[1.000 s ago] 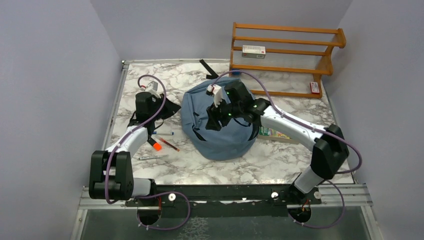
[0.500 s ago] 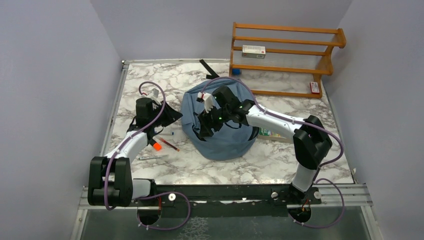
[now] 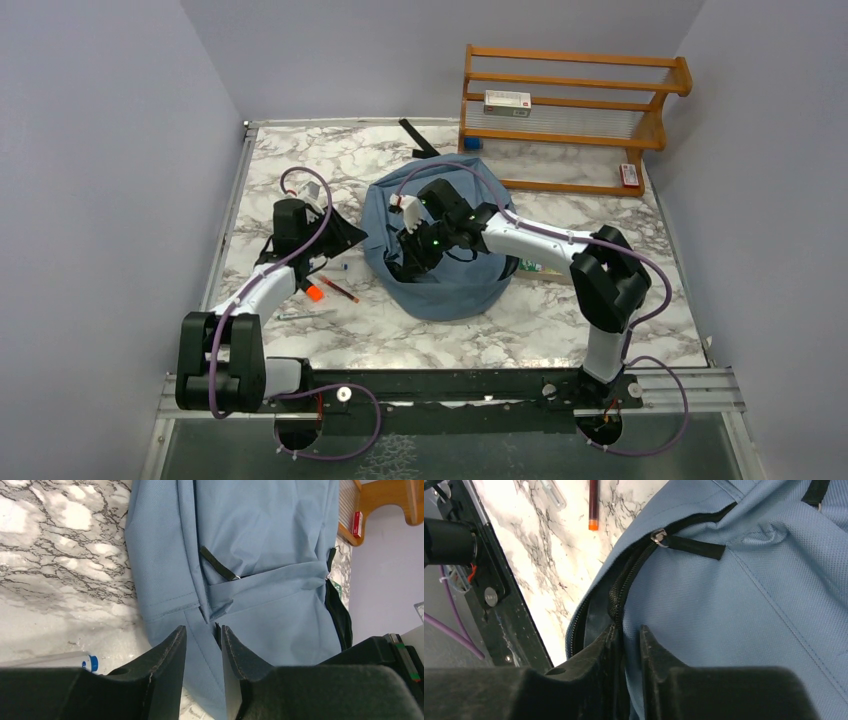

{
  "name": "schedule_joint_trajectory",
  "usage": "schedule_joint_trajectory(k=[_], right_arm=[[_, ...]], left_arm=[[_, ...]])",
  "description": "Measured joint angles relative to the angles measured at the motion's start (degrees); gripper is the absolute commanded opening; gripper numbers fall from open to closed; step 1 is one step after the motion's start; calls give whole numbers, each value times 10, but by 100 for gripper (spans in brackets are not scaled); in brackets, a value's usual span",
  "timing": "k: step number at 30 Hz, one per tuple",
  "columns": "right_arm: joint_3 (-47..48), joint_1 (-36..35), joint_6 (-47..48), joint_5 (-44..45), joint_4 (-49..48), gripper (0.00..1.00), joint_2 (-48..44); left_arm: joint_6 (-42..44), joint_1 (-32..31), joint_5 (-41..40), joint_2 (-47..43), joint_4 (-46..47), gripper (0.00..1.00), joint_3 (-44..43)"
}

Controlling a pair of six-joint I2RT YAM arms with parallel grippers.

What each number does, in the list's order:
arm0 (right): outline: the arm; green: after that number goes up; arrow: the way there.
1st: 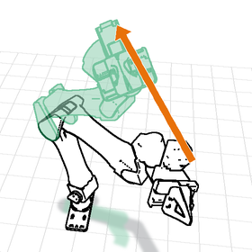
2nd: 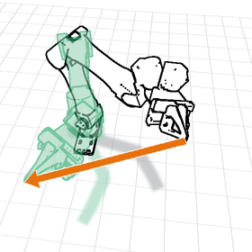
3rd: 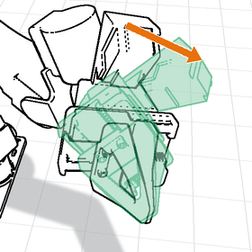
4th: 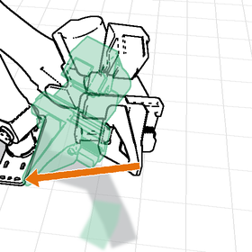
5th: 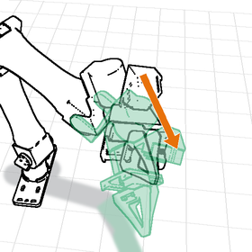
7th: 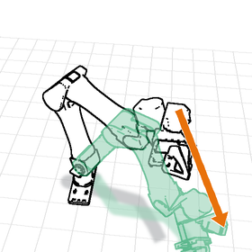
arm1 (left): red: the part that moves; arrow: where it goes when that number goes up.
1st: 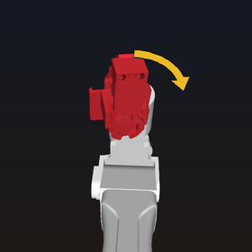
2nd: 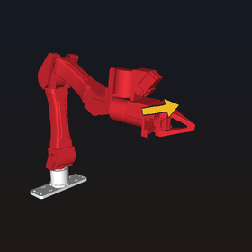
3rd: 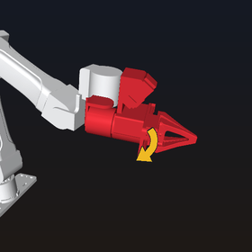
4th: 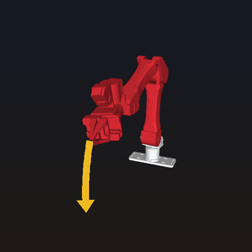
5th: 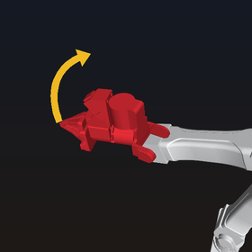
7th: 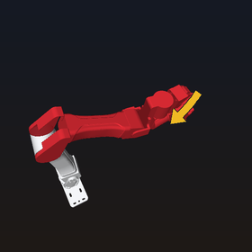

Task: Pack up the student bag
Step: Unzip the student bag at the center of the board.

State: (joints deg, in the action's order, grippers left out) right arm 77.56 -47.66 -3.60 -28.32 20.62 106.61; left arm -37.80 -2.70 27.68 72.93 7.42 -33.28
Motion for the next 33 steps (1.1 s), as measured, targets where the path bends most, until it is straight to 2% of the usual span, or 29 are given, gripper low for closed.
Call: schedule_joint_trajectory(k=[3, 6, 19, 26, 33], right_arm=[[0, 0, 4, 2, -1, 6, 0], [-9, 0, 6, 1, -17, 1, -4], [-106, 0, 17, 19, -136, 1, -137], [-134, 0, 39, 20, -163, 1, -147], [-194, -1, 80, 22, -180, 0, -158]], left_arm=[[-4, 0, 2, 1, 0, 34, 5], [-10, 0, 3, 2, -1, 35, 10], [-73, -4, 9, 5, 7, 37, 21], [-133, -4, 13, 5, 29, 40, 30], [-148, -5, 19, 17, 47, 40, 31]])
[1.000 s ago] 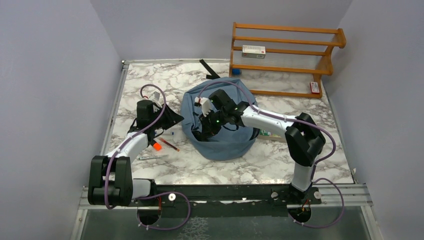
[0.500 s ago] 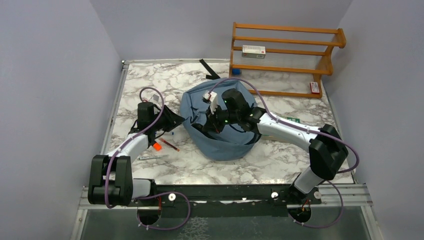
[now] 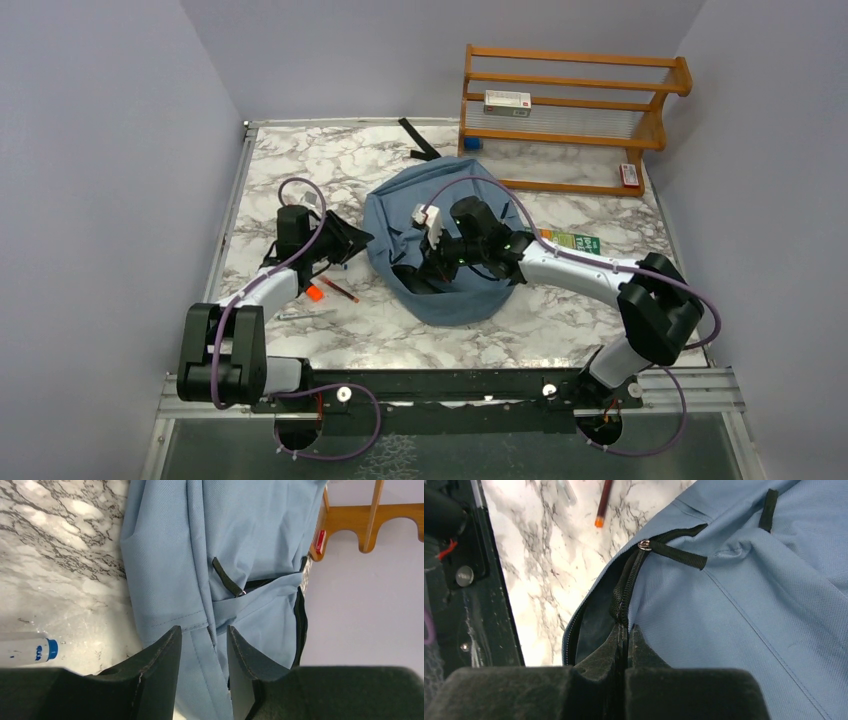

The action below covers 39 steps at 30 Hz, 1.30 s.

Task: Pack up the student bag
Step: Unzip the student bag at the center of the board.

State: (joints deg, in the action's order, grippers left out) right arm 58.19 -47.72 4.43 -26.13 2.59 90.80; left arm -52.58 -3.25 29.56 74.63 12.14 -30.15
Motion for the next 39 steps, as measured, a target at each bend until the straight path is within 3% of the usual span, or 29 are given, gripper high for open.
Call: schedule_joint_trajectory(k=[8, 19, 29, 39], right_arm=[[-65, -3, 34, 18, -24, 0, -6], [-110, -6, -14, 92, -122, 1, -59], [-117, -6, -29, 144, -181, 1, -72], [-117, -6, -57, 150, -189, 1, -68]], left_arm=[[7, -18, 24, 22, 5, 40, 8], [59, -78, 50, 30, -25, 39, -31], [77, -92, 61, 11, -35, 23, -52], [105, -157, 52, -54, 5, 19, 8]])
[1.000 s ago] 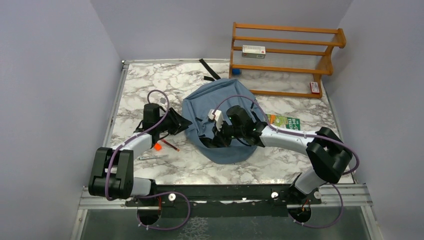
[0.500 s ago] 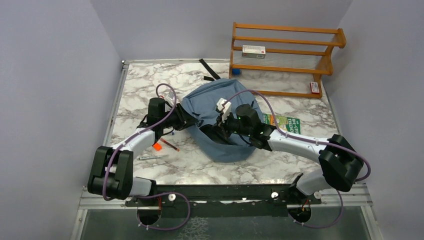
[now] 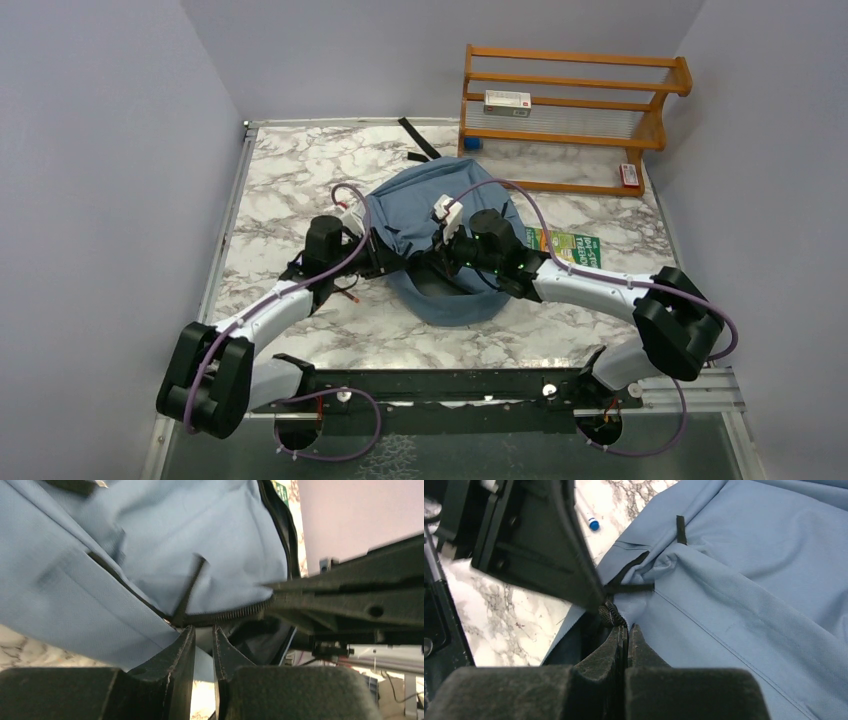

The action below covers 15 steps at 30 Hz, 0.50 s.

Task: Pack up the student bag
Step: Unzip the student bag at the center of the board.

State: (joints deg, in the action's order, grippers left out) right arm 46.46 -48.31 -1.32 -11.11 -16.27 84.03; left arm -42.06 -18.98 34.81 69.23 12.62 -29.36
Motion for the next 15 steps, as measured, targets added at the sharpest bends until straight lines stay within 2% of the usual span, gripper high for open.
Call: schedule_joint_trajectory(k=[9, 15], right_arm=[[0, 0, -11, 2, -1, 0, 0], [-16, 0, -12, -5, -4, 1, 0]], left_arm=[[10, -52, -19, -33, 38, 16, 61], [7, -56, -50, 13, 54, 13, 96]])
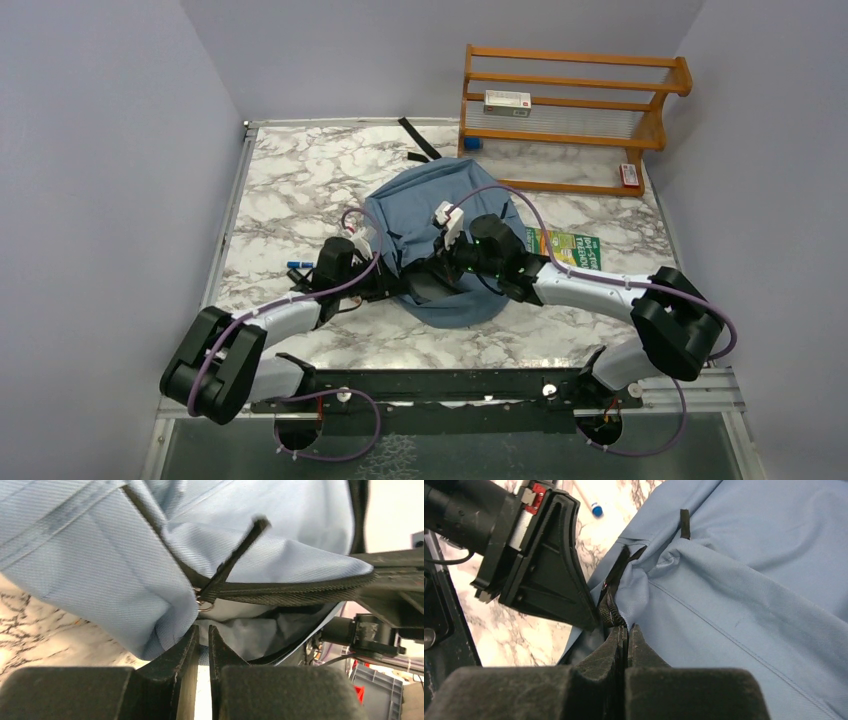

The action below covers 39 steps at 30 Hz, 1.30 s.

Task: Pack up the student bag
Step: Unzip the student bag at the center of the board.

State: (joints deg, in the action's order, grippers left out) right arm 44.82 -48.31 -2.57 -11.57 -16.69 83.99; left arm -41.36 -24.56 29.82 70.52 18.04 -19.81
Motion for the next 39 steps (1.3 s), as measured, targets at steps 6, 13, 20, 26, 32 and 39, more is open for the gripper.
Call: schedule_joint_trajectory(k=[6, 13, 20, 26, 32, 39], right_arm=[[-25, 0, 0, -18, -4, 1, -1], [-31, 0, 0, -18, -14, 0, -3], [-31, 0, 0, -18, -17, 0, -3], [-31, 0, 2, -21, -17, 0, -3], [-31, 0, 7, -27, -17, 0, -3], [-31, 0, 10, -29, -16, 1, -3]], left_arm=[[-4, -2, -18, 30, 3, 16, 11], [20, -3, -21, -26, -53, 28, -14], [42, 0, -50, -128, -120, 41, -60], [33, 21, -102, -100, -150, 45, -99], [22, 32, -118, -17, -162, 51, -134], [18, 32, -126, 16, -173, 52, -145]])
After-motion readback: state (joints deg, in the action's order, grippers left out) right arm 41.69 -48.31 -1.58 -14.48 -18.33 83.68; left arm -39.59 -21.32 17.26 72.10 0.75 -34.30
